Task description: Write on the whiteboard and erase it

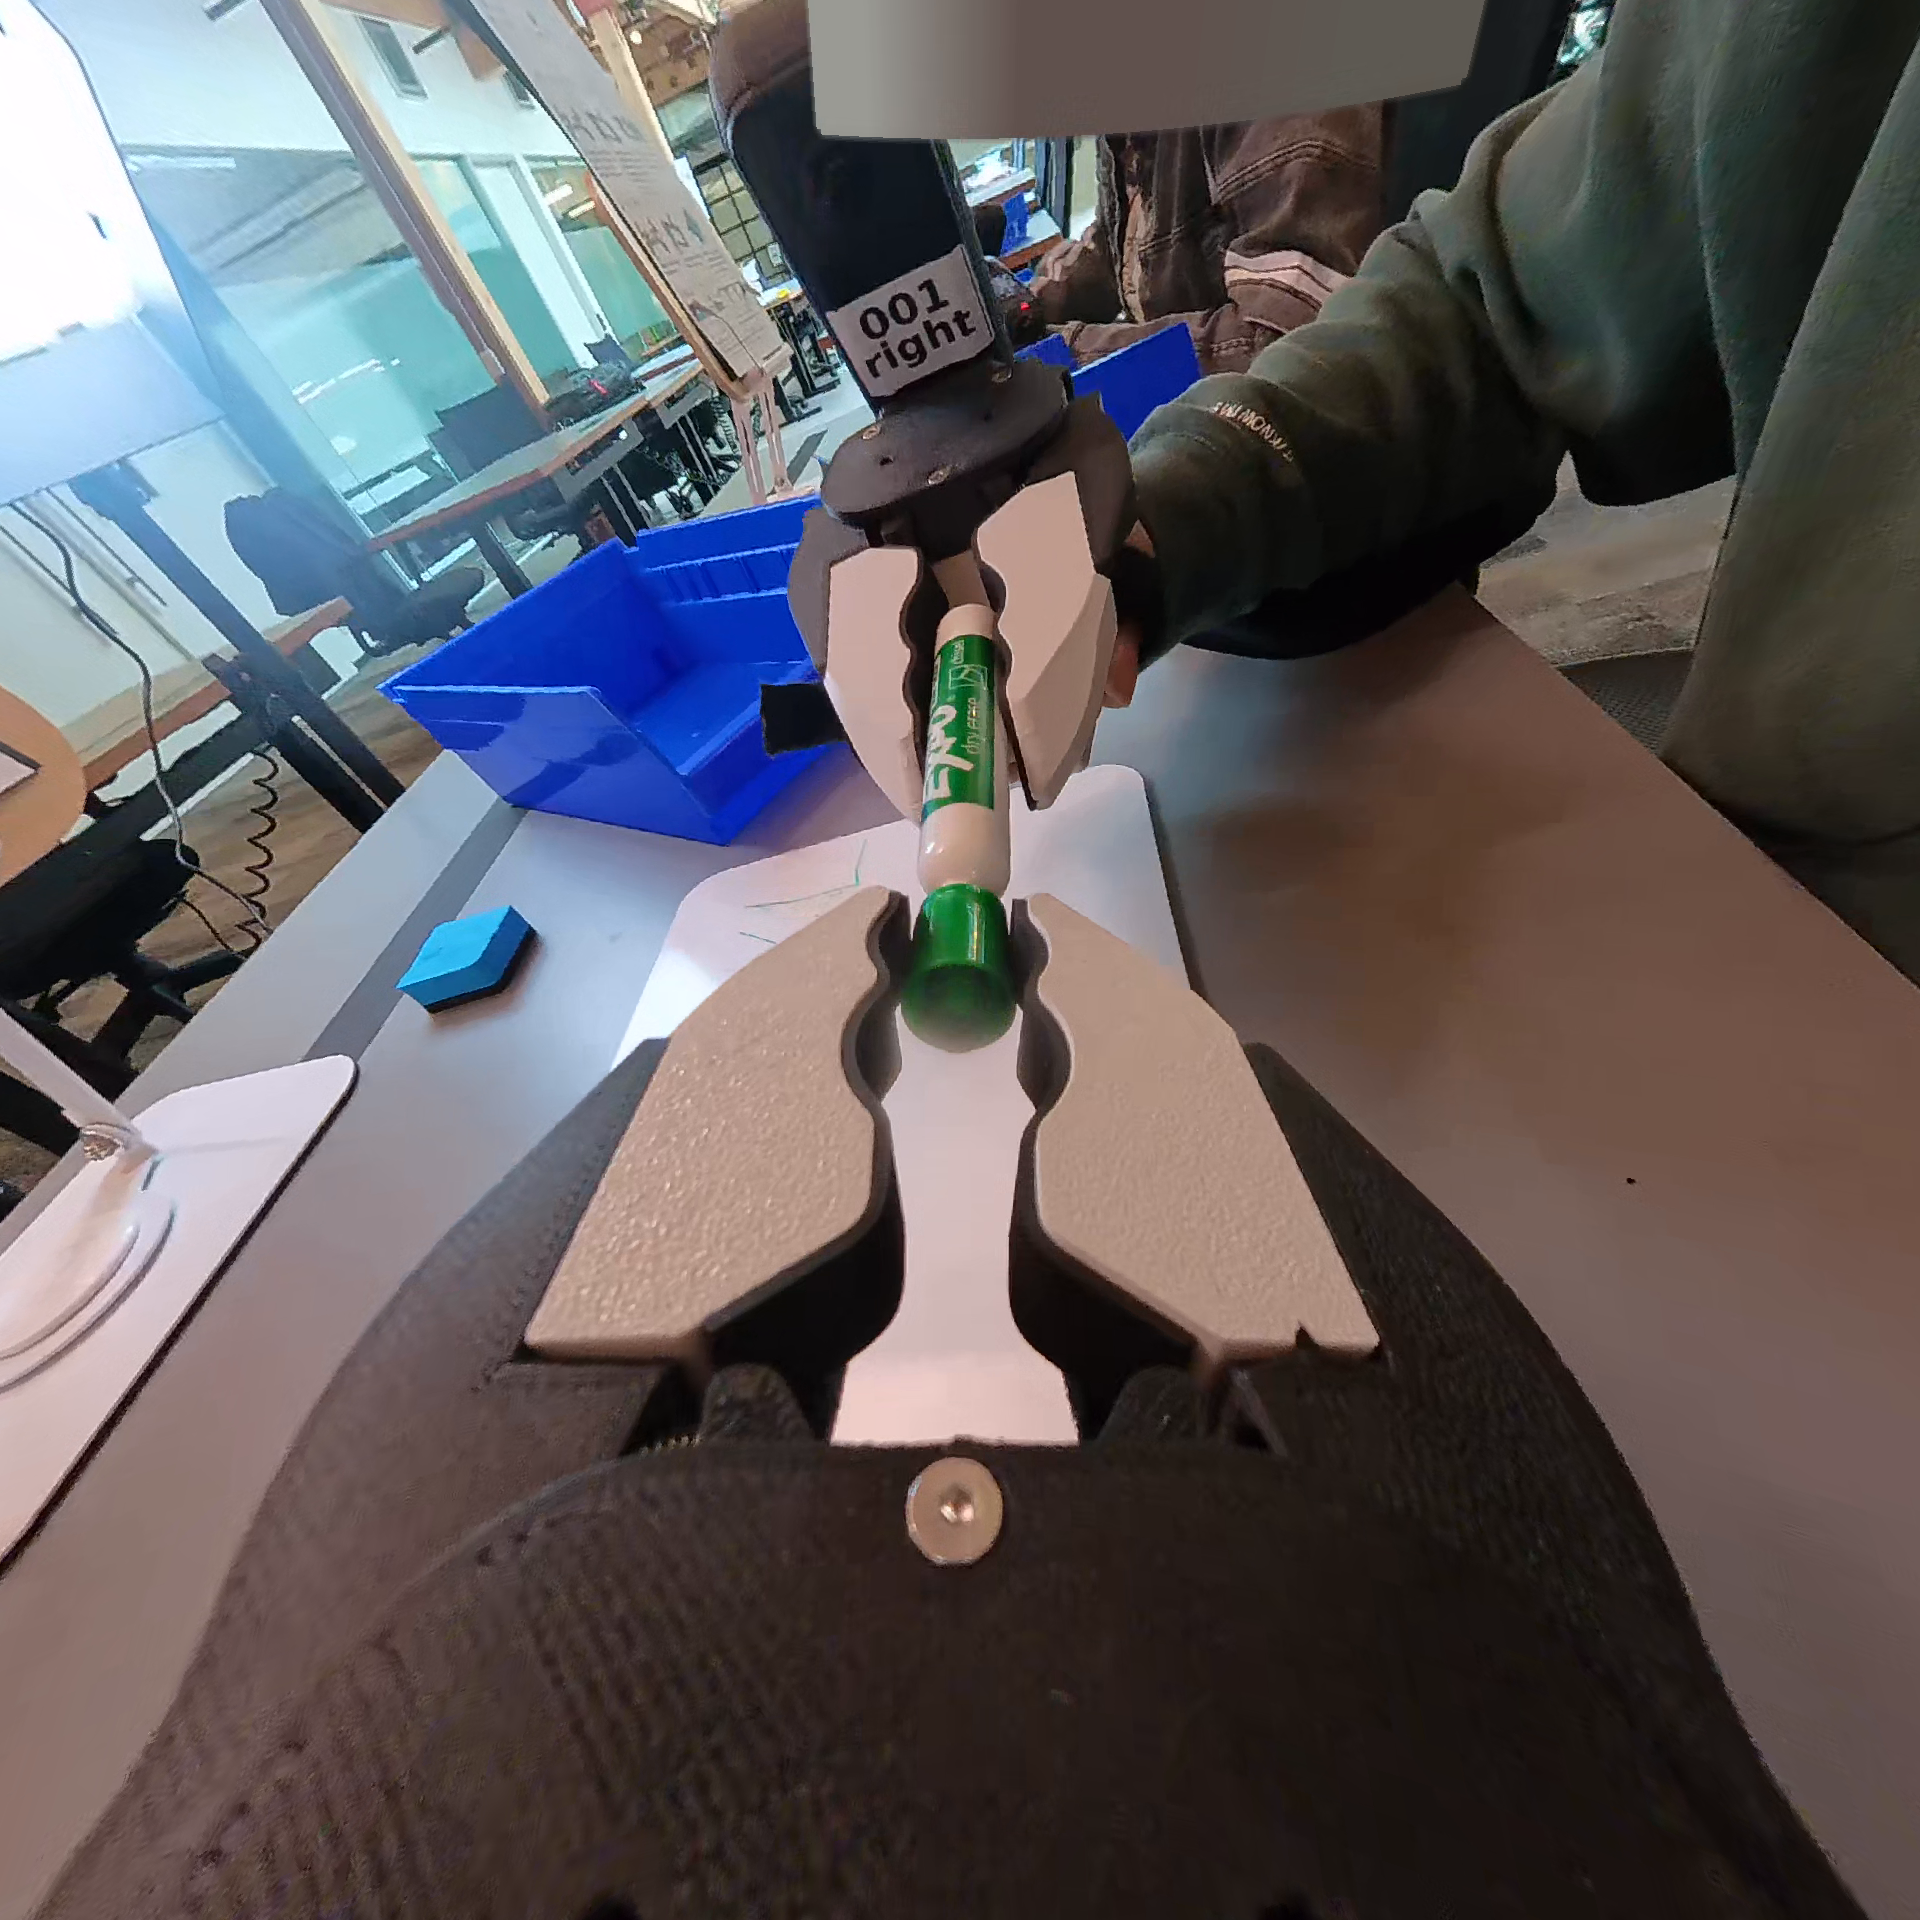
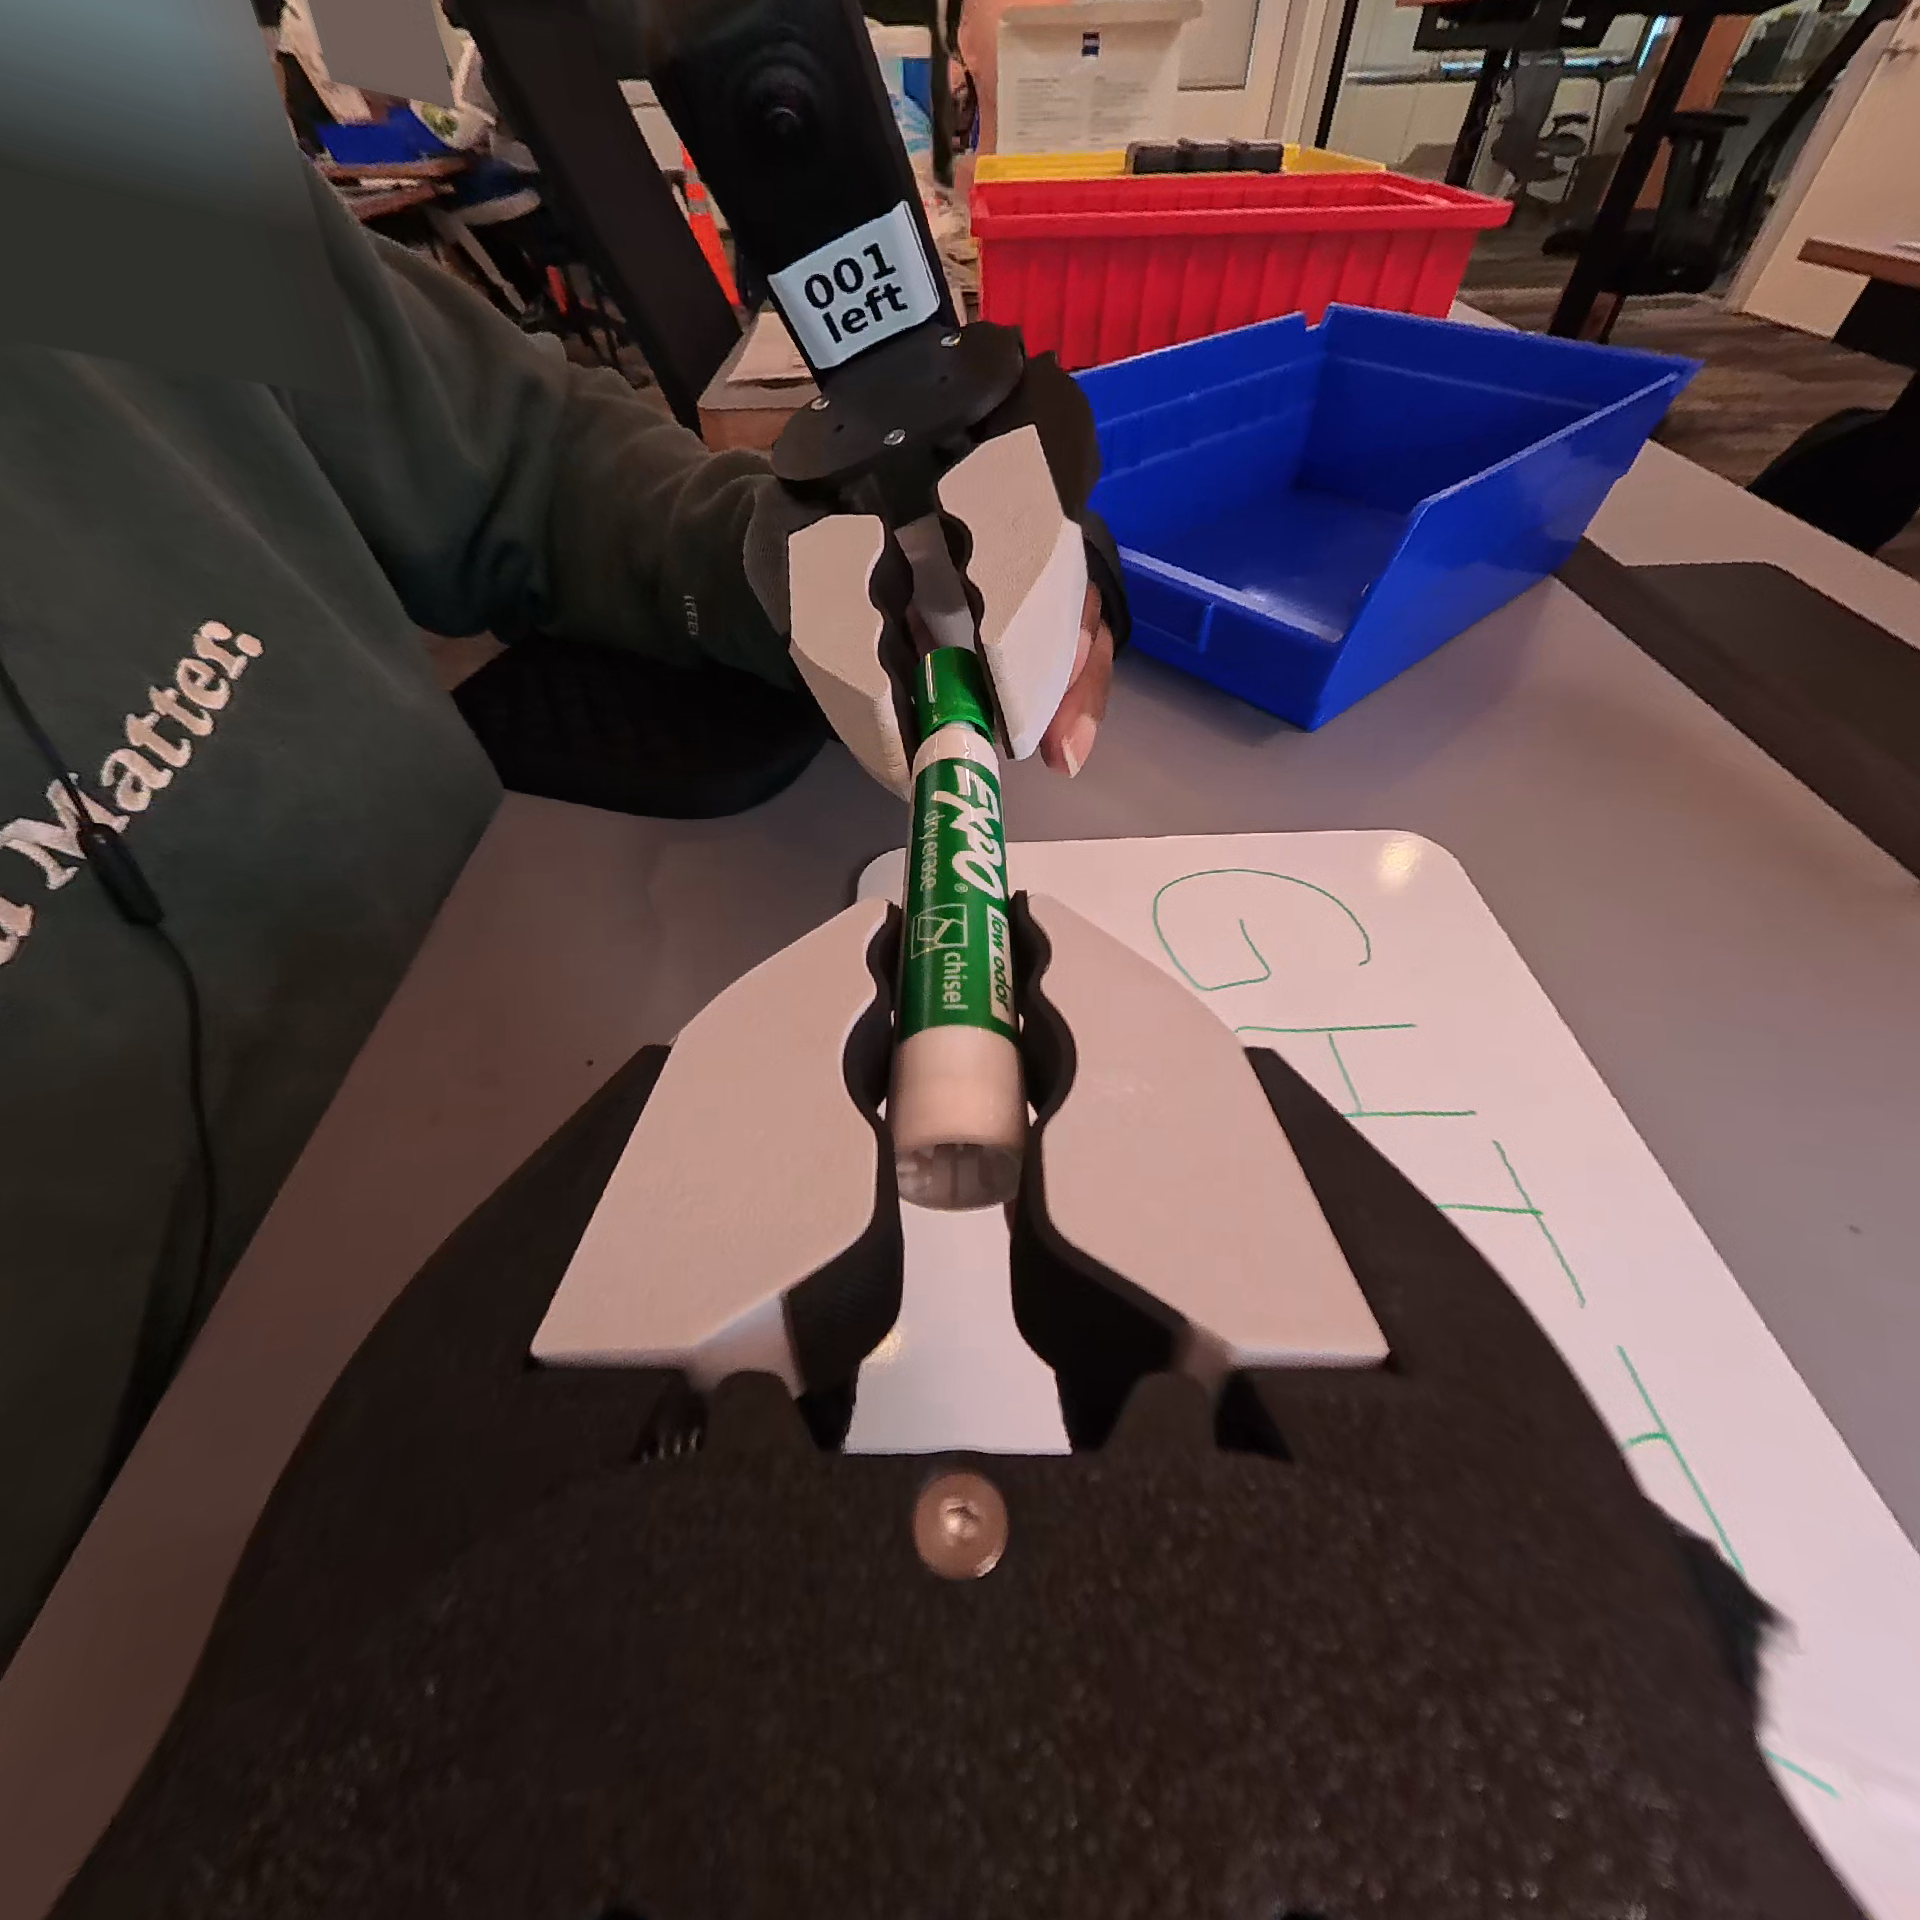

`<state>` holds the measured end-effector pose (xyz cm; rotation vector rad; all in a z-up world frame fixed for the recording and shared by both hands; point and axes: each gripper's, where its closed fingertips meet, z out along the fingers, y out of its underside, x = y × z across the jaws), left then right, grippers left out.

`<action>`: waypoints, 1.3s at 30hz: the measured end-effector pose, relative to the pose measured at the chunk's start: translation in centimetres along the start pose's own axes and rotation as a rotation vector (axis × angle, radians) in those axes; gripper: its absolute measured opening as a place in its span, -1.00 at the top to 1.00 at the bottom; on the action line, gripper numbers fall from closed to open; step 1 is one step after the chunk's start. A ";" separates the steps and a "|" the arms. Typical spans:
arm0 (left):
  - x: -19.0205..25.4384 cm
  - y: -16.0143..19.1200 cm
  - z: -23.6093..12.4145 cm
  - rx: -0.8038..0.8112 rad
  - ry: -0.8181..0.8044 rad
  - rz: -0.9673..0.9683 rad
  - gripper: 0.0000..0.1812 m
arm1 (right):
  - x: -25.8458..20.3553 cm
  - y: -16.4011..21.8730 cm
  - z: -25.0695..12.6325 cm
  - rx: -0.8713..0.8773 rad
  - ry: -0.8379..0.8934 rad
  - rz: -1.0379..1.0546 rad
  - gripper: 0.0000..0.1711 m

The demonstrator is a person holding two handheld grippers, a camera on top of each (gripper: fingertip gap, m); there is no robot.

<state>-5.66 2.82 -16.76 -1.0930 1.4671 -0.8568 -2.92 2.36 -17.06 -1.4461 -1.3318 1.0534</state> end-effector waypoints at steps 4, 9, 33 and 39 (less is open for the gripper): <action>0.1 0.0 0.1 0.019 0.010 -0.054 0.79 | -0.1 0.3 0.1 0.030 -0.006 0.031 0.78; 0.4 -0.1 0.1 0.045 0.026 -0.089 0.79 | -0.3 0.5 0.2 0.074 -0.030 0.069 0.78; 0.3 1.7 -0.8 -0.008 0.047 -0.206 0.79 | 0.2 1.4 0.1 -0.054 0.053 -0.100 0.58; 0.2 3.9 -0.4 -0.122 0.042 -0.243 0.79 | 1.2 2.8 0.3 -0.237 0.168 -0.240 0.56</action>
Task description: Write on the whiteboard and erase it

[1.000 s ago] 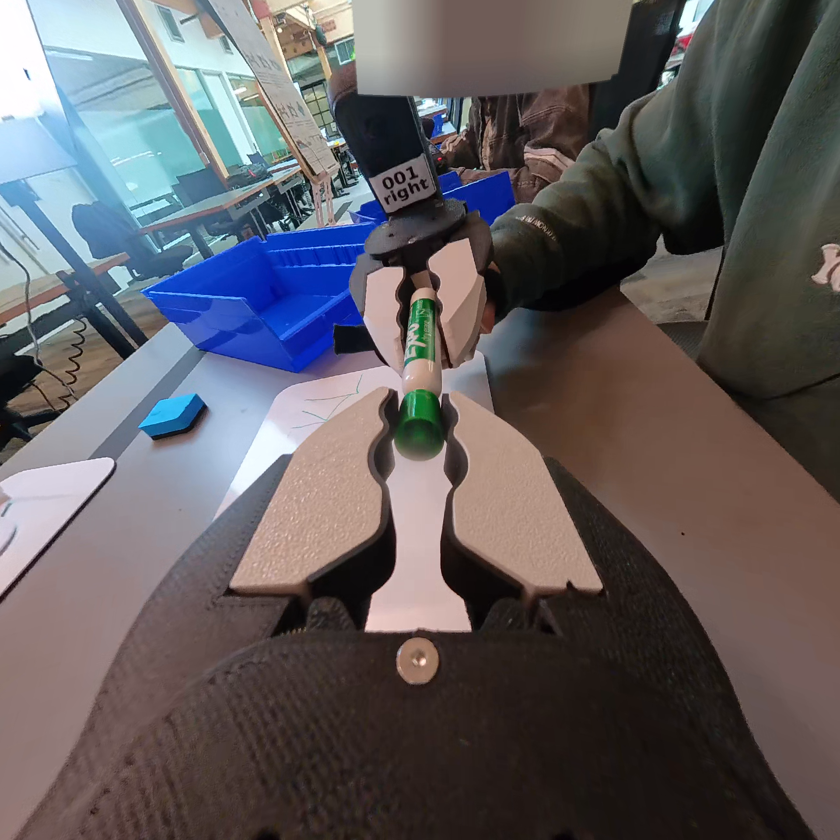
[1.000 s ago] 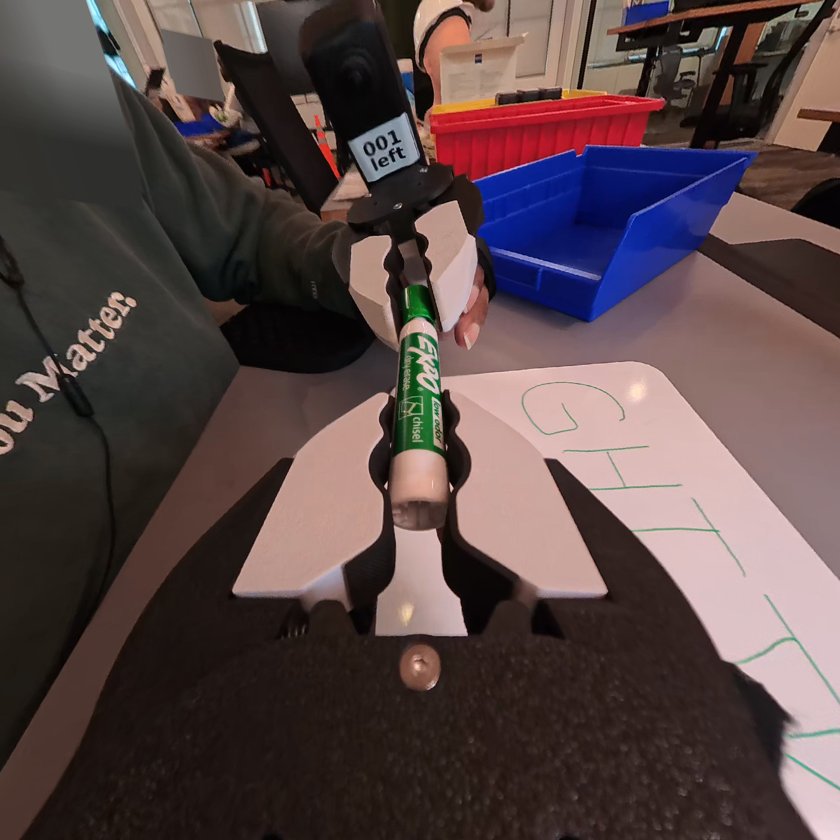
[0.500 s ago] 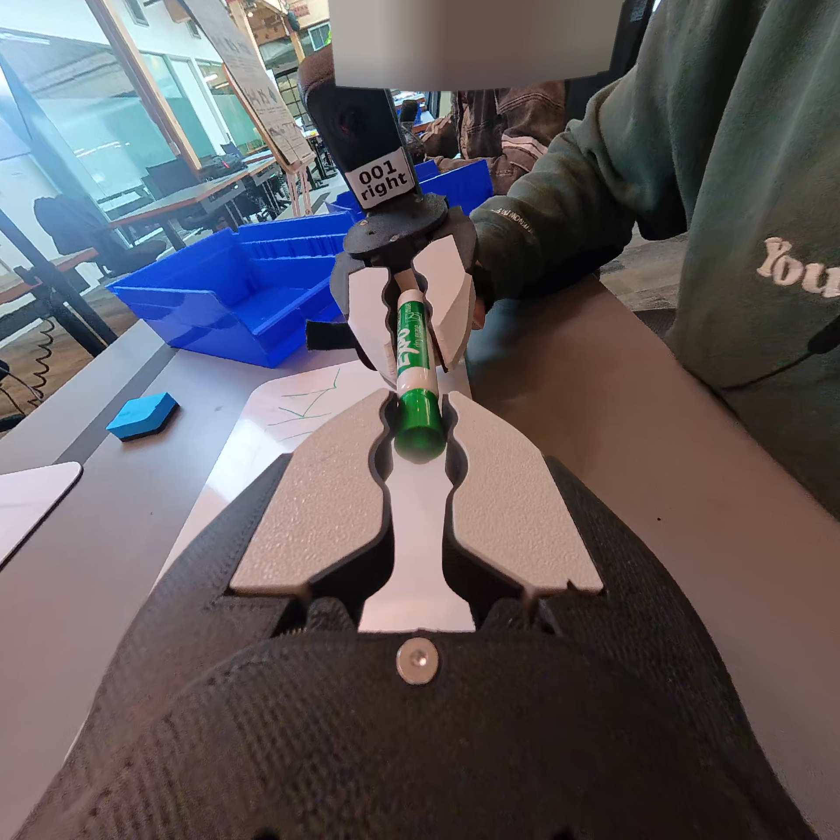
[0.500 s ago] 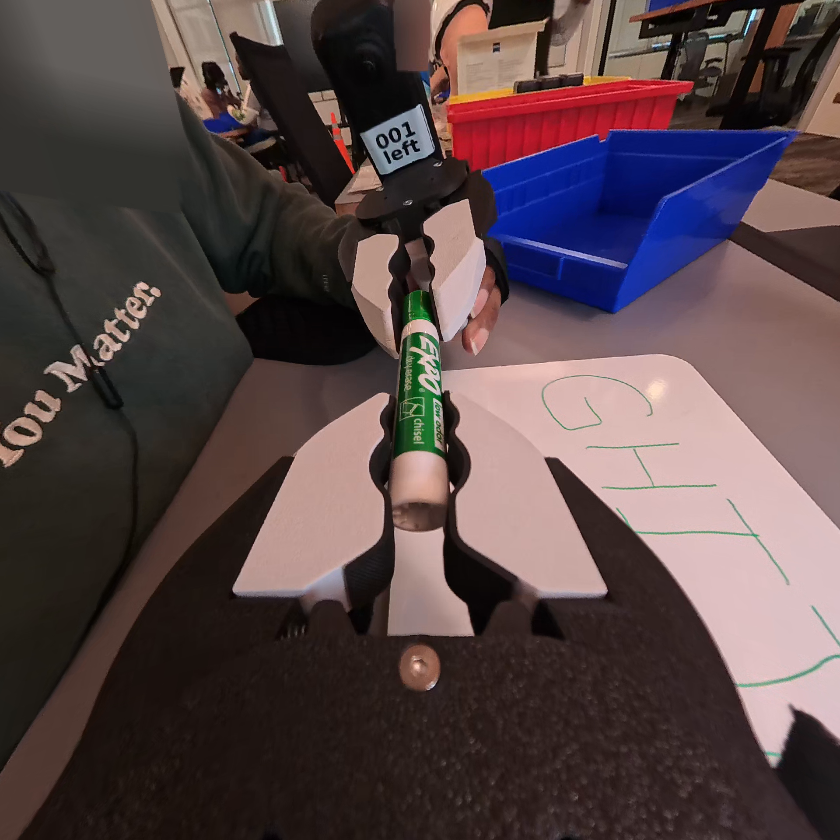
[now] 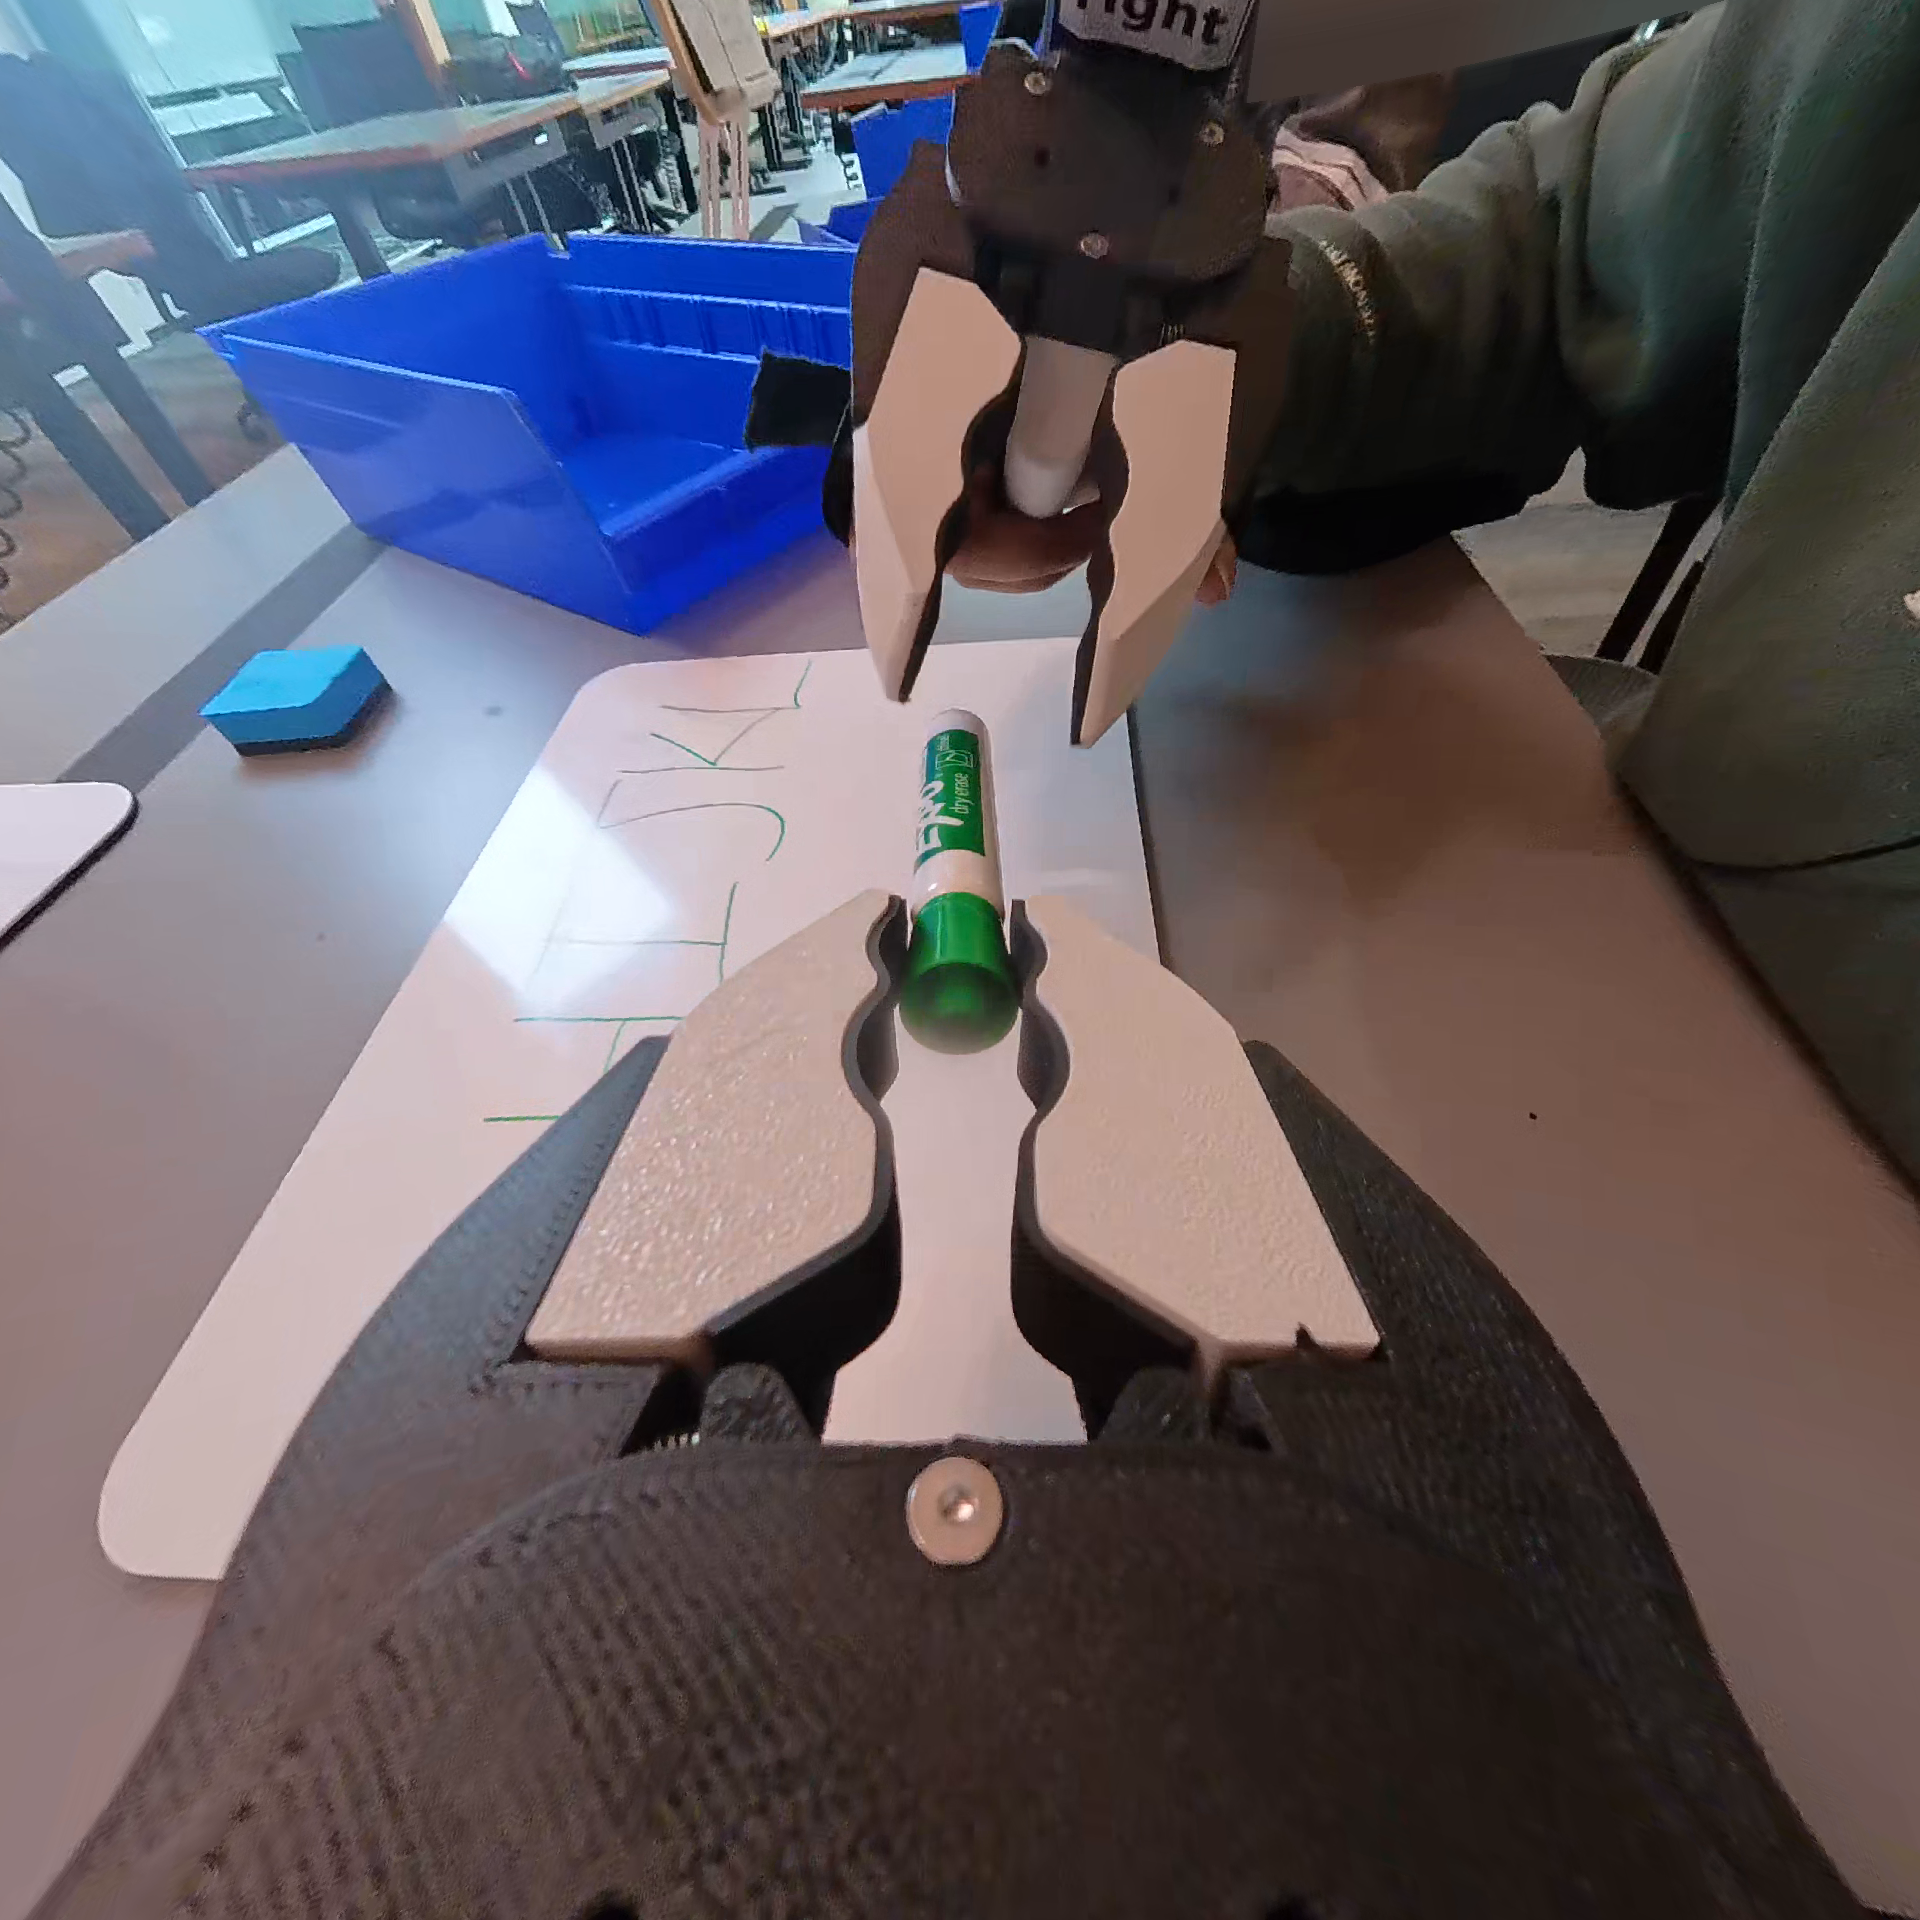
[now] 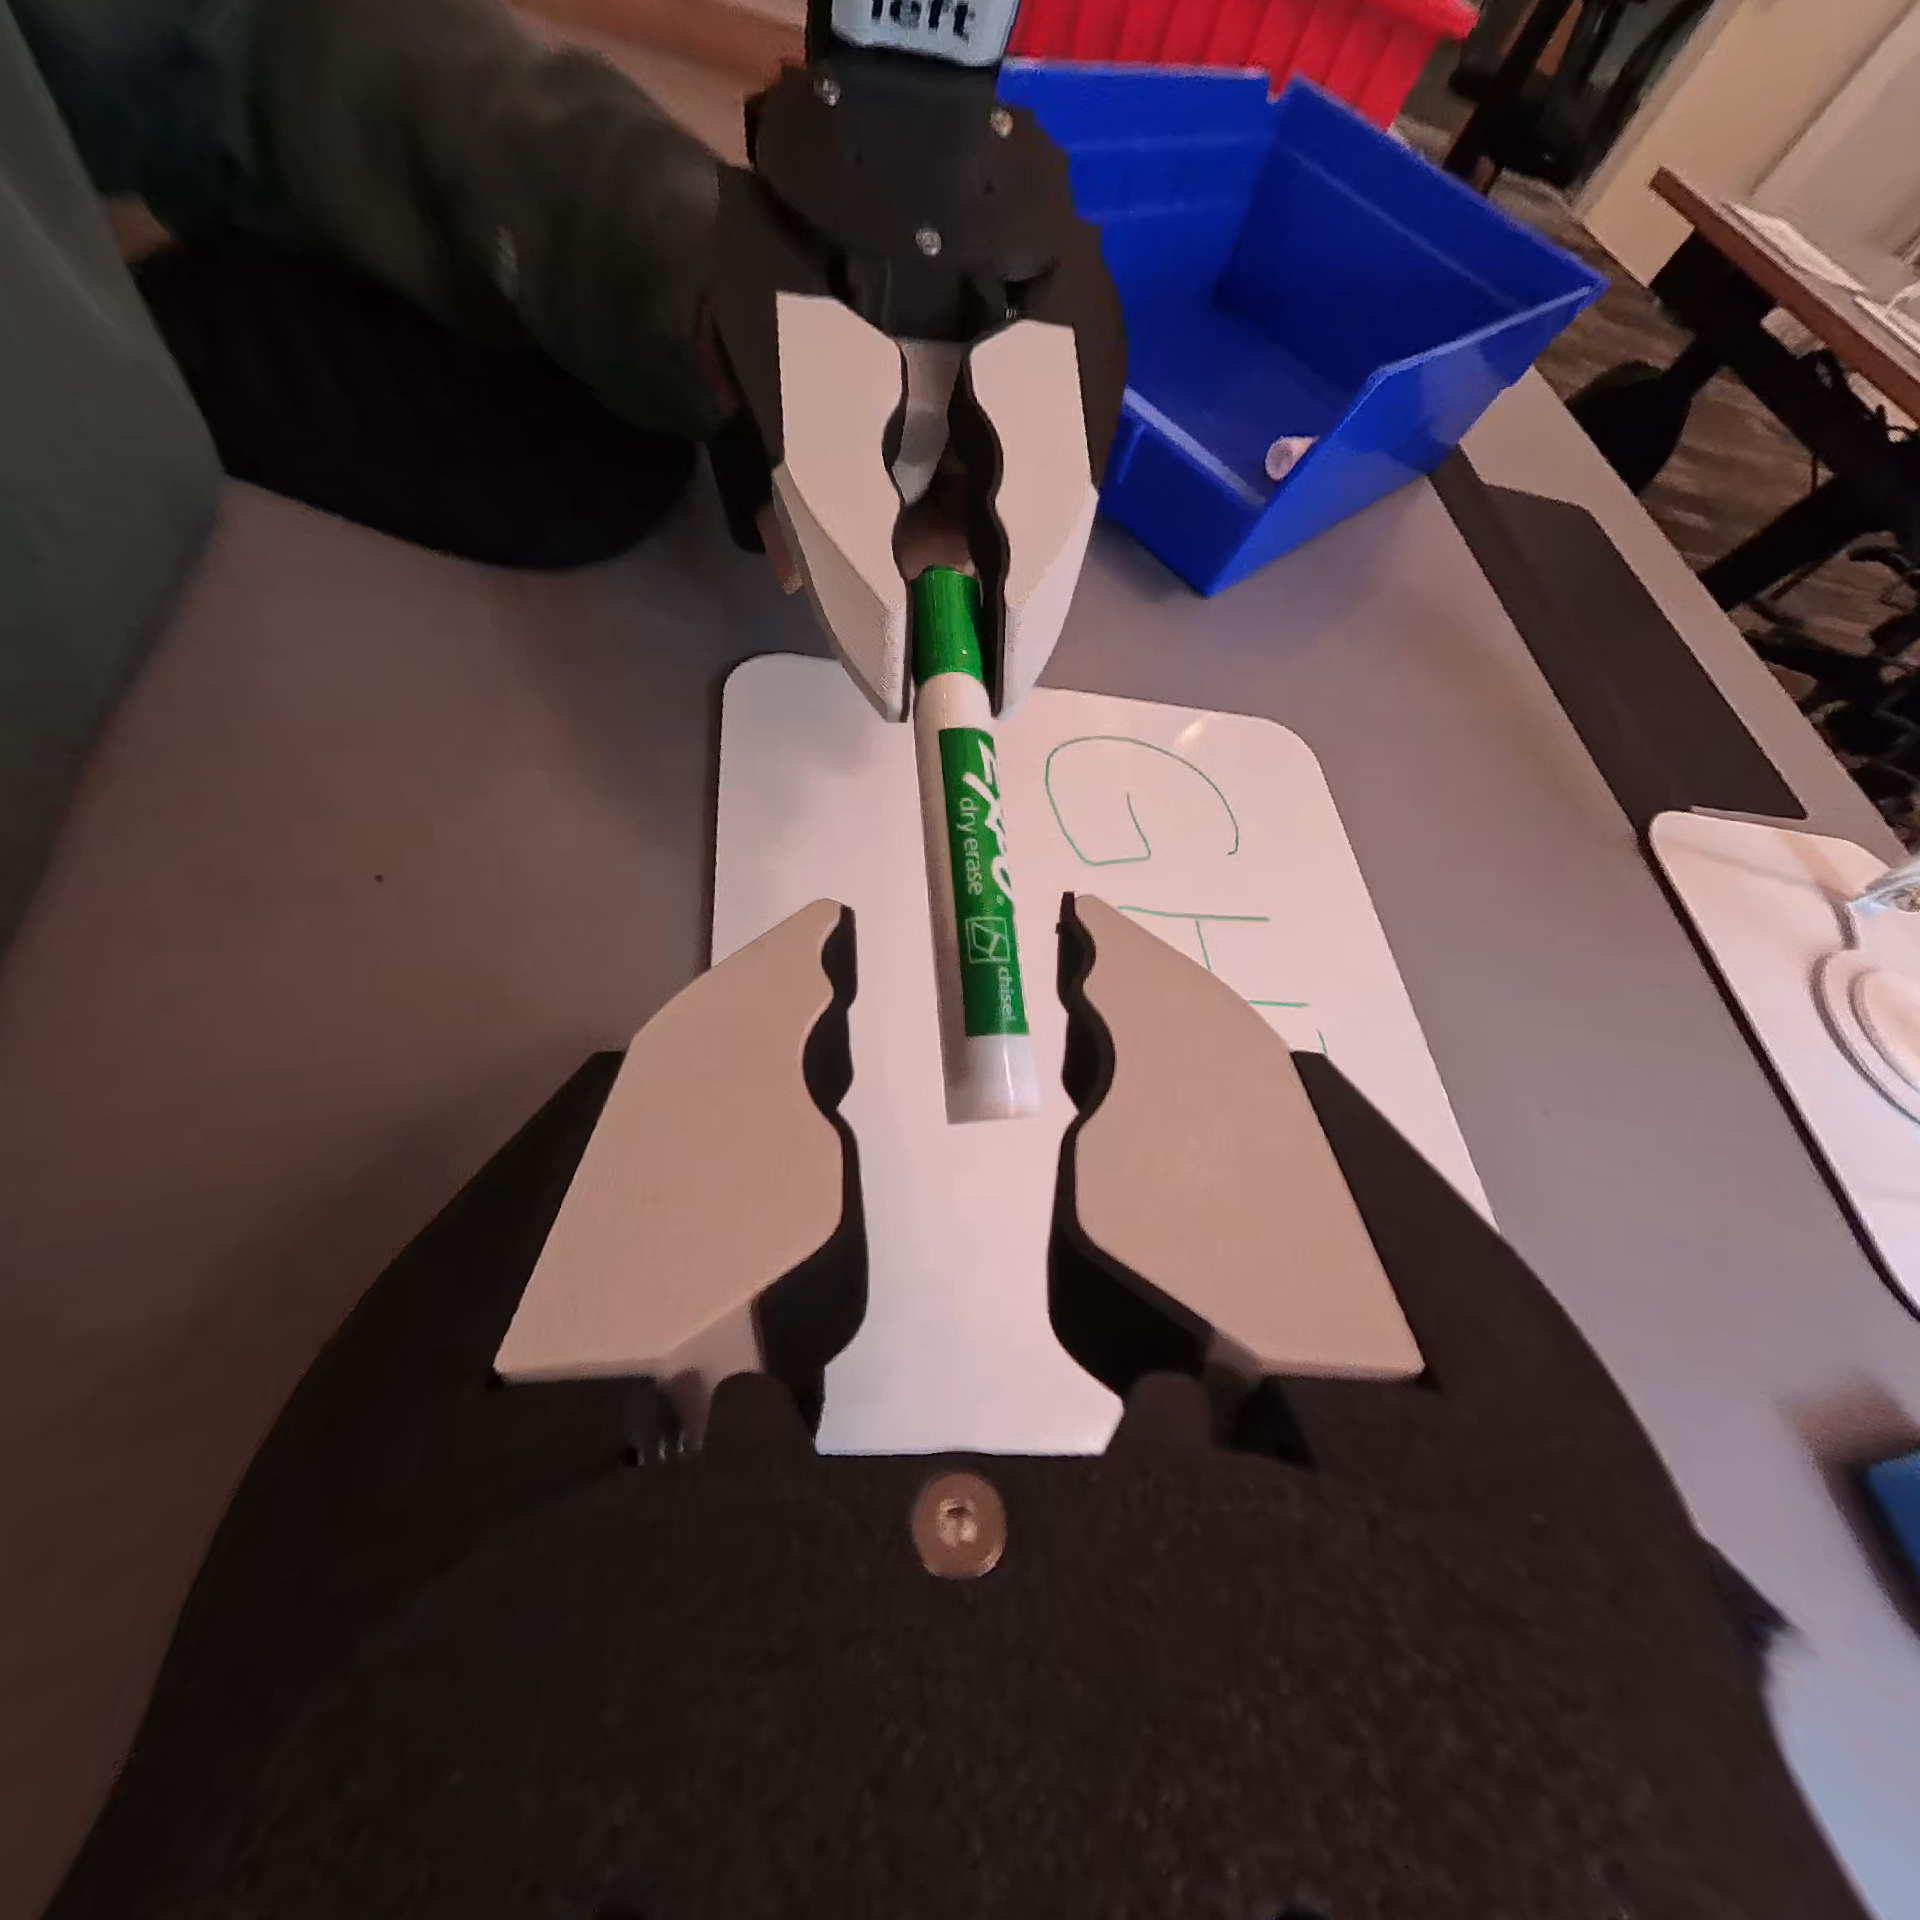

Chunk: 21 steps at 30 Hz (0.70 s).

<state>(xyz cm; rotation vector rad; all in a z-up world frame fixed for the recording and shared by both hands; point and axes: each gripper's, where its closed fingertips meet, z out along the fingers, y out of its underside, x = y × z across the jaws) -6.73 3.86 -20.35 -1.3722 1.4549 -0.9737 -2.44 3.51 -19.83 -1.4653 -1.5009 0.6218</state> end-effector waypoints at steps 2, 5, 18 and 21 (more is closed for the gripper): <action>0.3 -0.1 0.2 -0.002 0.011 0.002 0.79 | -0.3 0.6 0.6 -0.048 -0.001 -0.020 0.58; 0.6 -0.1 0.4 -0.012 0.016 0.019 0.79 | -0.4 1.4 1.4 -0.096 0.009 -0.054 0.66; -2.0 -2.6 -1.3 0.178 -0.109 -0.086 0.60 | 3.1 0.0 -1.1 -0.151 0.150 -0.017 0.79; -3.4 -3.0 -2.7 0.233 -0.177 -0.104 0.68 | 10.3 -1.5 -7.7 -0.125 0.404 0.141 0.79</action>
